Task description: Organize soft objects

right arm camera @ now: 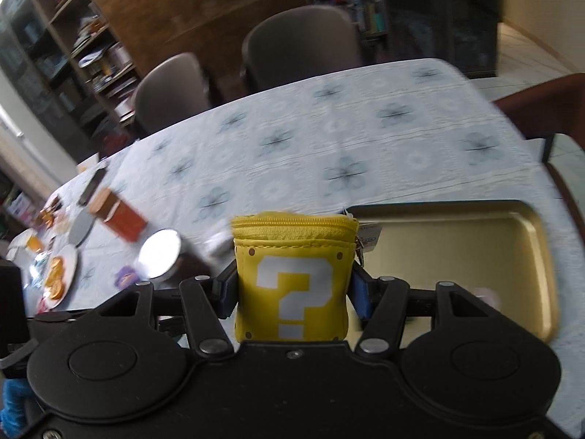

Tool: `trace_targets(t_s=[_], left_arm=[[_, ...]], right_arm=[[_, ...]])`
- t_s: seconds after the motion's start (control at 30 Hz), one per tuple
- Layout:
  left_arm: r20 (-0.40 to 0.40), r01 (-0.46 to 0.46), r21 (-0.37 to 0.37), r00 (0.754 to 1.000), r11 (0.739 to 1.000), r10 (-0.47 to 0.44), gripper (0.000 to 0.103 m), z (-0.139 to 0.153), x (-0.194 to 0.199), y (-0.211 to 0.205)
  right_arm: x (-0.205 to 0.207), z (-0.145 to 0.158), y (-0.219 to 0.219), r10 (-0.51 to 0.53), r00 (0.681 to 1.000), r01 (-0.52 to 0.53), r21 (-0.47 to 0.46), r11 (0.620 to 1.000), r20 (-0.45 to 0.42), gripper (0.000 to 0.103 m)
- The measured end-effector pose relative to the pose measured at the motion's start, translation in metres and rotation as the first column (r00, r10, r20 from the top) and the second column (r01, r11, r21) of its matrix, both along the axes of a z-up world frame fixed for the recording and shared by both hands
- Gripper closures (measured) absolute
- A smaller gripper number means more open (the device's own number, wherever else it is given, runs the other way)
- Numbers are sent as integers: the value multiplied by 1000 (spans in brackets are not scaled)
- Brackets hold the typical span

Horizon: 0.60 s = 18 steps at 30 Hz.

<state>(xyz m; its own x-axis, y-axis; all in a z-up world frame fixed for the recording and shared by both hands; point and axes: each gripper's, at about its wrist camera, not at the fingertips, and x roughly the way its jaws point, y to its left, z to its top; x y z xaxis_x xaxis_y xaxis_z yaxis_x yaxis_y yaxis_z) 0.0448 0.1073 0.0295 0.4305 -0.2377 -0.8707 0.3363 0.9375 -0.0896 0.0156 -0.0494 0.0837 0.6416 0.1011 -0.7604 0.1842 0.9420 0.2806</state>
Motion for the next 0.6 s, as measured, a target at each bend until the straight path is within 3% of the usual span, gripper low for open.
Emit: trace_targets(t_s=[0.23, 0.43, 0.6], left_arm=[[-15, 111, 0, 994, 994, -111, 58, -2, -5, -98], [-99, 105, 35, 990, 994, -101, 58, -24, 9, -150], [-103, 77, 73, 992, 994, -69, 58, -33, 27, -174]], right_arm=[[-22, -10, -75, -142, 988, 139, -46, 989, -60, 47], [-20, -28, -115, -160, 972, 155, -41, 987, -172, 47], [-5, -35, -133, -144, 968, 143, -16, 990, -205, 46]])
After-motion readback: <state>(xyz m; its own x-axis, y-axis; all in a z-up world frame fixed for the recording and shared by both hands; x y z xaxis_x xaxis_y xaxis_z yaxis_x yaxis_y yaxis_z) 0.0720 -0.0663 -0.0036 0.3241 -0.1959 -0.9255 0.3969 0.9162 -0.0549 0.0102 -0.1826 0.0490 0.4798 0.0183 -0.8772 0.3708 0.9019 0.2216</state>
